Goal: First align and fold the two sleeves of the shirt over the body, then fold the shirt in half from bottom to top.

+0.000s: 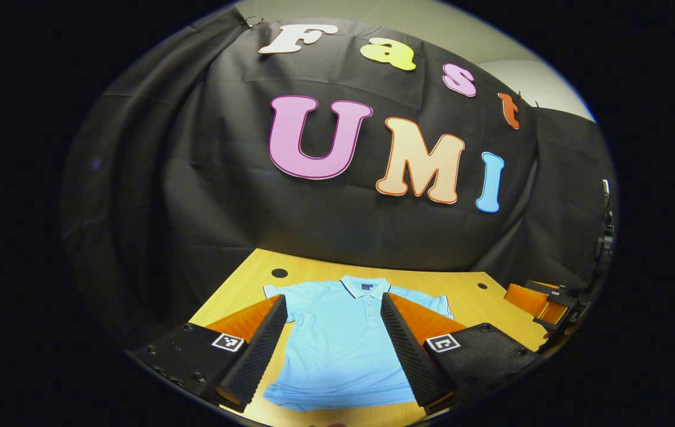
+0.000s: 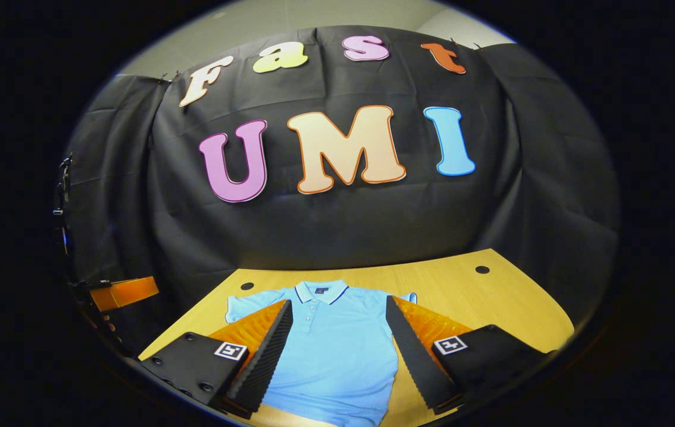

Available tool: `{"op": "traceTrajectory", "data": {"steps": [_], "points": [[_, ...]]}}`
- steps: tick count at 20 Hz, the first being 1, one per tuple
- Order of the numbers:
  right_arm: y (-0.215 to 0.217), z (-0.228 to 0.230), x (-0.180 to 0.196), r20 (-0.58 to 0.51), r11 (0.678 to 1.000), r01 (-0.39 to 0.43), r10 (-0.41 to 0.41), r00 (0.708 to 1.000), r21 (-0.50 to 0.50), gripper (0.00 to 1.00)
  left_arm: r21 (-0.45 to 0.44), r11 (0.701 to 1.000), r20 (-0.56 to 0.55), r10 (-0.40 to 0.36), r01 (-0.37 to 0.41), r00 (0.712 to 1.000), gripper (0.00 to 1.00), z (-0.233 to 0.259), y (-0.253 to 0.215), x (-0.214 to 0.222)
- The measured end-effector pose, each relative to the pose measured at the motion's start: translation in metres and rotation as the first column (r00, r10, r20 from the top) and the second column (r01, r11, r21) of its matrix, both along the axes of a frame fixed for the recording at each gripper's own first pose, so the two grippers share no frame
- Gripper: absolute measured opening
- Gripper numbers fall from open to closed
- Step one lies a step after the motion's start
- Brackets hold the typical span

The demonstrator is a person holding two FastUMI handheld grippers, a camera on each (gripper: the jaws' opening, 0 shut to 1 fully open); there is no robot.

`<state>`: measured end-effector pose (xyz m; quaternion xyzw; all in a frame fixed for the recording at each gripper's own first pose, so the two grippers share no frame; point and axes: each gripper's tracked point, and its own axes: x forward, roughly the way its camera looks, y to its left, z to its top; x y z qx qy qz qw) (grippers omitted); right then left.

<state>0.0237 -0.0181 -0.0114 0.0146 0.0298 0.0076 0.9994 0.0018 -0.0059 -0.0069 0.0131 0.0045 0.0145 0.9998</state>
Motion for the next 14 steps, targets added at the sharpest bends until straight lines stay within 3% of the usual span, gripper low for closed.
{"op": "traceTrajectory", "data": {"steps": [2, 3, 6, 8, 9, 10, 11, 12, 14], "points": [[-0.006, -0.004, 0.007, -0.011, 1.000, 0.002, -0.002, 1.000, 0.001, 0.94, 0.016, 1.000, -0.007, 0.008, -0.008, 1.000, 0.95, -0.004, -0.001, 0.000], [-0.010, -0.005, 0.011, -0.016, 1.000, 0.003, -0.003, 1.000, -0.005, 0.98, 0.014, 1.000, -0.015, 0.007, -0.006, 1.000, 0.95, -0.006, -0.002, -0.001], [-0.033, -0.014, 0.034, -0.045, 1.000, 0.018, -0.019, 0.999, -0.025, 0.98, -0.003, 1.000, -0.050, 0.014, -0.014, 0.999, 0.95, -0.018, -0.006, 0.003], [-0.050, -0.019, 0.058, -0.068, 0.999, 0.028, -0.029, 0.997, -0.015, 0.98, -0.009, 1.000, -0.056, 0.023, -0.024, 0.998, 0.95, -0.020, -0.005, 0.002], [-0.058, -0.022, 0.073, -0.083, 0.999, 0.032, -0.032, 0.996, -0.004, 0.94, -0.013, 1.000, -0.049, 0.027, -0.027, 0.998, 0.95, -0.017, -0.005, 0.002], [-0.067, -0.025, 0.089, -0.099, 0.999, 0.034, -0.033, 0.995, 0.007, 0.98, -0.015, 0.999, -0.049, 0.035, -0.036, 0.998, 0.95, -0.016, -0.005, 0.002], [-0.076, -0.029, 0.106, -0.110, 0.999, 0.038, -0.036, 0.993, 0.015, 0.94, -0.016, 0.999, -0.047, 0.046, -0.047, 0.998, 0.95, -0.017, -0.003, 0.003], [-0.089, -0.034, 0.127, -0.123, 0.999, 0.048, -0.047, 0.991, 0.009, 0.98, -0.018, 0.998, -0.043, 0.060, -0.060, 0.997, 0.95, -0.015, -0.002, 0.004], [-0.109, -0.046, 0.166, -0.148, 0.998, 0.062, -0.063, 0.987, -0.010, 0.94, -0.029, 0.997, -0.043, 0.075, -0.076, 0.996, 0.95, -0.016, -0.002, 0.007]]}}
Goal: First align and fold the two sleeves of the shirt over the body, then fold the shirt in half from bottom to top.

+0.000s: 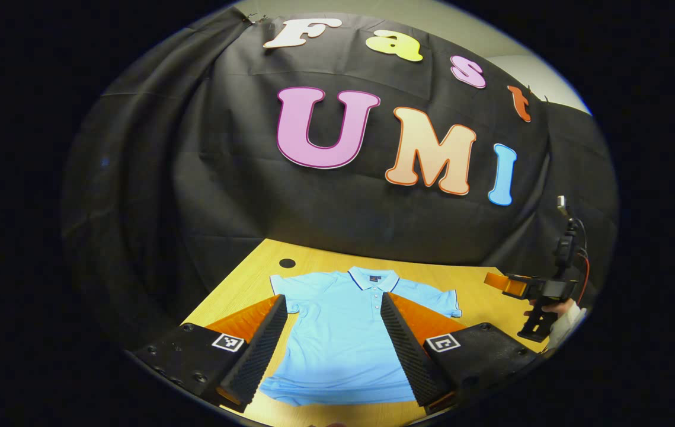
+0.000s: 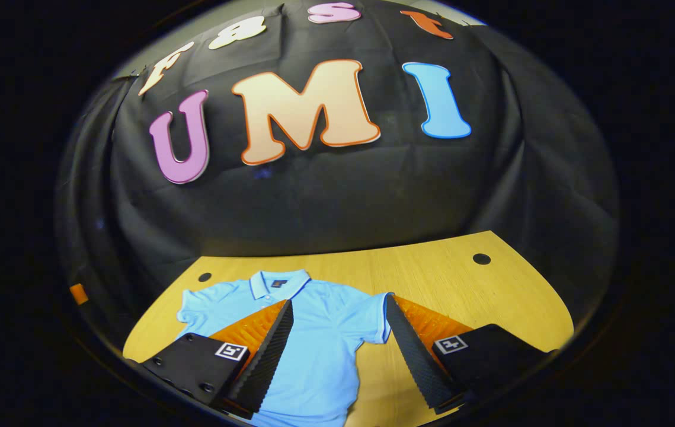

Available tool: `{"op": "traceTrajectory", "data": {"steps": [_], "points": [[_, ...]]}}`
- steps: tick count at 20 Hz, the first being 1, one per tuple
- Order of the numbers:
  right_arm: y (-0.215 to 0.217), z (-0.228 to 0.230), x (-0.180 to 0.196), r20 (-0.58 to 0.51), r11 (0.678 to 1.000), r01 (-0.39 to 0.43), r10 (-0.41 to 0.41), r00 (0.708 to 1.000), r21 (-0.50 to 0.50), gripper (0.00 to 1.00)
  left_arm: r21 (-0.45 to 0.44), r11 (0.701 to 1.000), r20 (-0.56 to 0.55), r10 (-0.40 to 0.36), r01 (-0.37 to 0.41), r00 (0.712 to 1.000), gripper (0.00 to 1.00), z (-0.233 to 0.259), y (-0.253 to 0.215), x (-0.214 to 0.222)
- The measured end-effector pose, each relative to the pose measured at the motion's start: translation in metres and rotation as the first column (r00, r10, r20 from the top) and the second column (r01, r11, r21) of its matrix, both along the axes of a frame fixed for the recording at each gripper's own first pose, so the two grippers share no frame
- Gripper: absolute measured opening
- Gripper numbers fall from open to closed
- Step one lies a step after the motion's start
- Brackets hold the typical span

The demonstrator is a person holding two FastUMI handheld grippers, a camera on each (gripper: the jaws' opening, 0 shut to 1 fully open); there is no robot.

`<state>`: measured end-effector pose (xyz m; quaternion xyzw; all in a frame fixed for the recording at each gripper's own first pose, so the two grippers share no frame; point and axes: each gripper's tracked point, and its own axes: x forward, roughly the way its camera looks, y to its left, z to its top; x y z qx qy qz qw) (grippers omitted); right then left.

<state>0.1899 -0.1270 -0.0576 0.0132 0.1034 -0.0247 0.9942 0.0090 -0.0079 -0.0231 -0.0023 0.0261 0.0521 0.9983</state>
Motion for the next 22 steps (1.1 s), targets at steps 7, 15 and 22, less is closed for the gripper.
{"op": "traceTrajectory", "data": {"steps": [7, 15, 22], "points": [[-0.049, -0.082, 0.123, -0.141, 0.994, 0.061, -0.047, 0.989, 0.093, 0.94, -0.013, 0.999, -0.057, 0.044, -0.045, 0.997, 0.95, -0.022, -0.006, 0.016], [-0.075, -0.144, 0.171, -0.245, 0.985, 0.121, -0.088, 0.966, 0.121, 0.94, -0.013, 0.999, -0.117, 0.033, -0.035, 0.993, 0.95, -0.040, -0.026, 0.037], [-0.074, -0.156, 0.170, -0.253, 0.994, 0.101, -0.090, 0.963, 0.032, 0.41, -0.026, 0.999, -0.126, 0.027, -0.031, 0.992, 0.95, -0.045, -0.028, 0.042]]}}
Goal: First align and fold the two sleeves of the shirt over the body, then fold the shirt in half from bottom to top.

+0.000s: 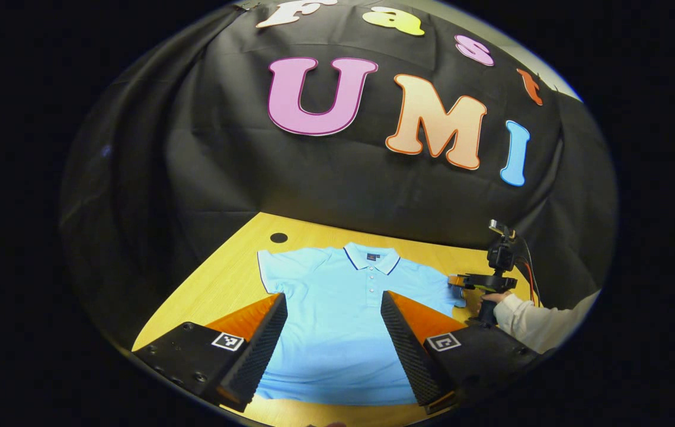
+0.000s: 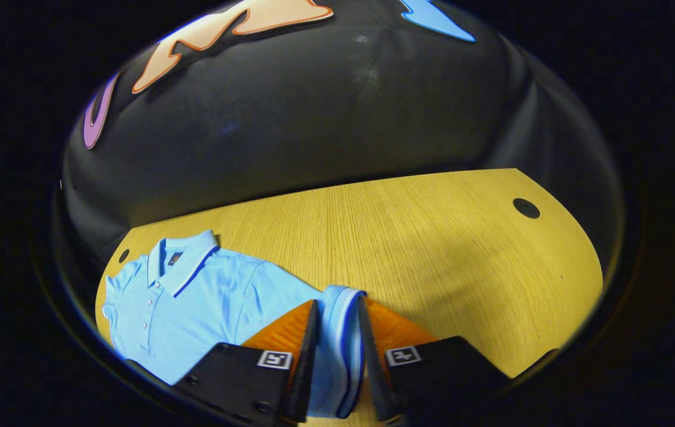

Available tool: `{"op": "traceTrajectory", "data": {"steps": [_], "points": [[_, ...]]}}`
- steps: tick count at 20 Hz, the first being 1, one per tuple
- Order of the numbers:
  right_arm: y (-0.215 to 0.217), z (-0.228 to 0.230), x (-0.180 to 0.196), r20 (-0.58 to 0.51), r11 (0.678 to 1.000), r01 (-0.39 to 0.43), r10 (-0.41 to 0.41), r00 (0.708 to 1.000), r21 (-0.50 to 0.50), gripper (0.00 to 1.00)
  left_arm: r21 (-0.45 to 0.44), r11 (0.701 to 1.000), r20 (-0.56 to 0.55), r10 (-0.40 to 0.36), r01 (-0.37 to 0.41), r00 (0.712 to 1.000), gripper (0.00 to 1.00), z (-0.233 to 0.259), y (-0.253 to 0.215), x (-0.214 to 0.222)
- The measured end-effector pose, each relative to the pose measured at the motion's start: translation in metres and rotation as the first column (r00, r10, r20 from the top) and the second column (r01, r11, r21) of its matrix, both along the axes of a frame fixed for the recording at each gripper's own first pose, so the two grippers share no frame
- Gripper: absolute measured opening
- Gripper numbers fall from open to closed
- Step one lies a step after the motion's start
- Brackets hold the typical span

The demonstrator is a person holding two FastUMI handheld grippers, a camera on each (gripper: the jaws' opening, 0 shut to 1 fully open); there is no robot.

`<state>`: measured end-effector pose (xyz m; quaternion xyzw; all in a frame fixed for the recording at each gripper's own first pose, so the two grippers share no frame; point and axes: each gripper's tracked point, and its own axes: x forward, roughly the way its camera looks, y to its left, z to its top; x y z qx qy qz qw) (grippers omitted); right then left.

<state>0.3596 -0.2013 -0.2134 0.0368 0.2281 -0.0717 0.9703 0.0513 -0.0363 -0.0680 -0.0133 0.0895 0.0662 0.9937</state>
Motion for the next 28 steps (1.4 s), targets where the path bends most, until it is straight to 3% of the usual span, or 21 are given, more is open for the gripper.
{"op": "traceTrajectory", "data": {"steps": [3, 6, 10, 13, 21, 22, 24, 25, 26, 27, 28], "points": [[0.006, 0.005, 0.000, 0.019, 1.000, -0.010, 0.010, 1.000, -0.012, 0.14, -0.006, 1.000, -0.005, 0.006, -0.006, 1.000, 0.95, 0.000, 0.003, 0.000], [0.023, 0.024, 0.000, 0.069, 0.999, -0.036, 0.034, 0.997, 0.016, 0.03, -0.009, 1.000, -0.005, 0.015, -0.015, 1.000, 0.95, -0.001, 0.008, -0.001], [0.079, 0.052, -0.003, 0.148, 0.978, -0.148, 0.126, 0.981, 0.150, 0.03, 0.007, 1.000, -0.022, 0.030, -0.030, 0.999, 0.95, -0.008, 0.014, -0.003], [0.133, 0.057, -0.007, 0.174, 0.934, -0.249, 0.209, 0.962, 0.257, 0.03, 0.007, 1.000, -0.030, 0.027, -0.027, 0.999, 0.95, -0.011, 0.014, -0.005], [0.210, 0.011, -0.018, 0.095, 0.866, -0.323, 0.311, 0.946, 0.382, 0.06, -0.020, 0.999, -0.033, 0.050, -0.051, 0.998, 0.95, -0.013, 0.028, -0.006], [0.217, 0.009, -0.025, 0.081, 0.853, -0.329, 0.325, 0.942, 0.405, 0.31, -0.036, 0.998, -0.035, 0.053, -0.054, 0.998, 0.95, -0.016, 0.031, -0.006], [0.219, 0.003, -0.025, 0.073, 0.864, -0.338, 0.336, 0.939, 0.374, 0.80, -0.059, 0.997, -0.034, 0.057, -0.059, 0.998, 0.95, -0.017, 0.037, -0.004], [0.217, 0.007, -0.031, 0.069, 0.875, -0.342, 0.339, 0.938, 0.342, 0.95, -0.065, 0.996, -0.034, 0.058, -0.060, 0.998, 0.95, -0.017, 0.041, -0.001], [0.214, 0.013, -0.038, 0.070, 0.883, -0.348, 0.344, 0.936, 0.314, 0.91, -0.066, 0.996, -0.034, 0.058, -0.060, 0.998, 0.95, -0.019, 0.047, 0.003], [0.213, 0.018, -0.045, 0.077, 0.889, -0.350, 0.343, 0.936, 0.295, 0.97, -0.065, 0.996, -0.035, 0.055, -0.057, 0.998, 0.95, -0.020, 0.053, 0.008], [0.212, 0.026, -0.054, 0.089, 0.891, -0.349, 0.338, 0.937, 0.290, 0.92, -0.063, 0.997, -0.034, 0.049, -0.051, 0.998, 0.95, -0.021, 0.060, 0.016]]}}
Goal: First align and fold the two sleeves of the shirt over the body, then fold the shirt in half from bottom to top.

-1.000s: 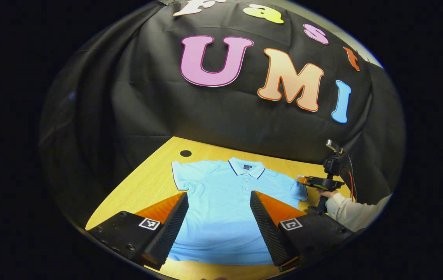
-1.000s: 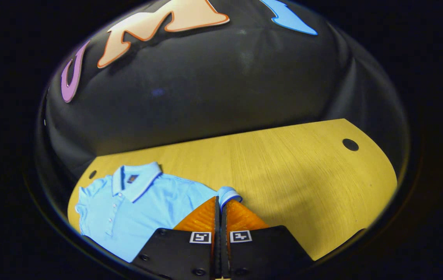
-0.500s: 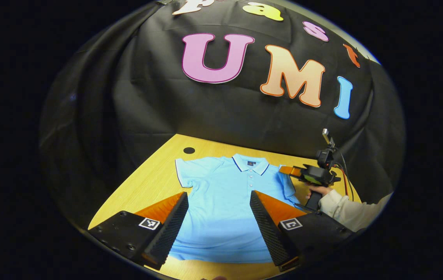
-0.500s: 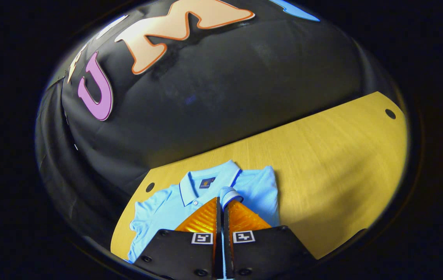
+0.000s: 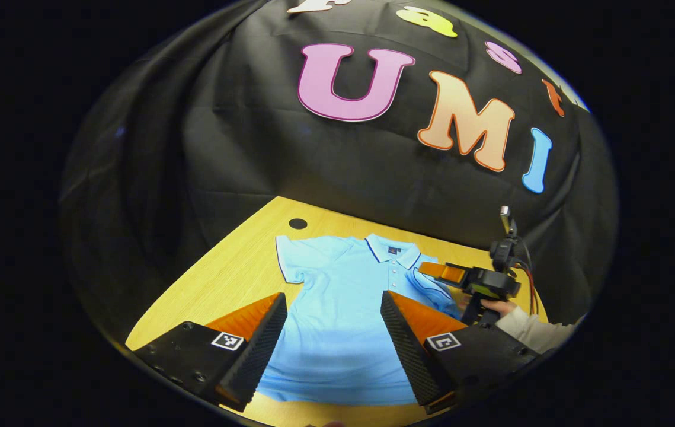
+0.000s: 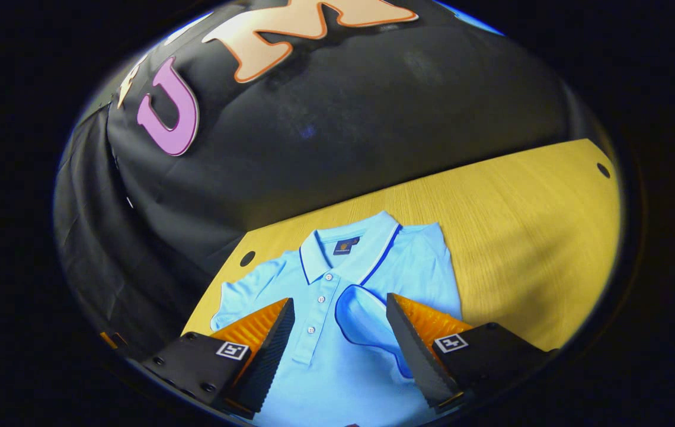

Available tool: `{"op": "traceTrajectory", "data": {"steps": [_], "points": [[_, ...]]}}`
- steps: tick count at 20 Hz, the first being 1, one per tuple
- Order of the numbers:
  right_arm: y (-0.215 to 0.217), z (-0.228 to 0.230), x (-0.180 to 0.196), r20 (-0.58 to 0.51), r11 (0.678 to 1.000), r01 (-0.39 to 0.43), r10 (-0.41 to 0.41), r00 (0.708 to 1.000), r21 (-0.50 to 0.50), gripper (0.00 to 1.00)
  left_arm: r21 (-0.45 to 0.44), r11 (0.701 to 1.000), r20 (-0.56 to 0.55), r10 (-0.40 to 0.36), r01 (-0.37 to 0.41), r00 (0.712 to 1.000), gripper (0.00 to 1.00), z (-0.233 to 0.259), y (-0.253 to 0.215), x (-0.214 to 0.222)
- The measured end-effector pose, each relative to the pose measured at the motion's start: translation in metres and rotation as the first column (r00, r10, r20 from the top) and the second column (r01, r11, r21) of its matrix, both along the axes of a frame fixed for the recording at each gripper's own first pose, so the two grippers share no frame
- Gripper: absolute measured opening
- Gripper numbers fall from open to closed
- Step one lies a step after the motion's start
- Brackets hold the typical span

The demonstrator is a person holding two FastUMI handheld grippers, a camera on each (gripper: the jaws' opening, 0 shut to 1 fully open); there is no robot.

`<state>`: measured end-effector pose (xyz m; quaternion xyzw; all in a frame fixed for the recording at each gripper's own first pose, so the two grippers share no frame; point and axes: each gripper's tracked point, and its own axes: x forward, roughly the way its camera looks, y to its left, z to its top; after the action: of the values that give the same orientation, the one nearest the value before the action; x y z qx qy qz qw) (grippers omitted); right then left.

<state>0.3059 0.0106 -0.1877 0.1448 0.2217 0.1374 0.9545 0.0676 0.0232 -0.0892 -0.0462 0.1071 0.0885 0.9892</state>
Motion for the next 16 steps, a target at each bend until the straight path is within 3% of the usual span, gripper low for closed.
{"op": "traceTrajectory", "data": {"steps": [1, 8, 12, 16], "points": [[-0.001, 0.006, -0.010, 0.003, 1.000, 0.006, -0.006, 1.000, 0.006, 0.97, 0.004, 1.000, -0.003, -0.005, 0.005, 1.000, 0.96, -0.002, 0.008, 0.008], [-0.045, 0.029, -0.099, 0.042, 0.990, 0.111, -0.107, 0.993, -0.089, 0.97, 0.045, 0.998, -0.045, -0.041, 0.043, 0.998, 0.95, -0.024, 0.073, 0.093], [-0.089, 0.025, -0.156, 0.022, 0.964, 0.199, -0.198, 0.980, -0.177, 0.98, 0.122, 0.991, -0.032, -0.048, 0.052, 0.998, 0.95, -0.021, 0.103, 0.153], [-0.128, 0.022, -0.208, -0.022, 0.932, 0.301, -0.311, 0.950, -0.201, 0.97, 0.101, 0.993, -0.093, -0.053, 0.063, 0.994, 0.95, -0.045, 0.124, 0.202]]}}
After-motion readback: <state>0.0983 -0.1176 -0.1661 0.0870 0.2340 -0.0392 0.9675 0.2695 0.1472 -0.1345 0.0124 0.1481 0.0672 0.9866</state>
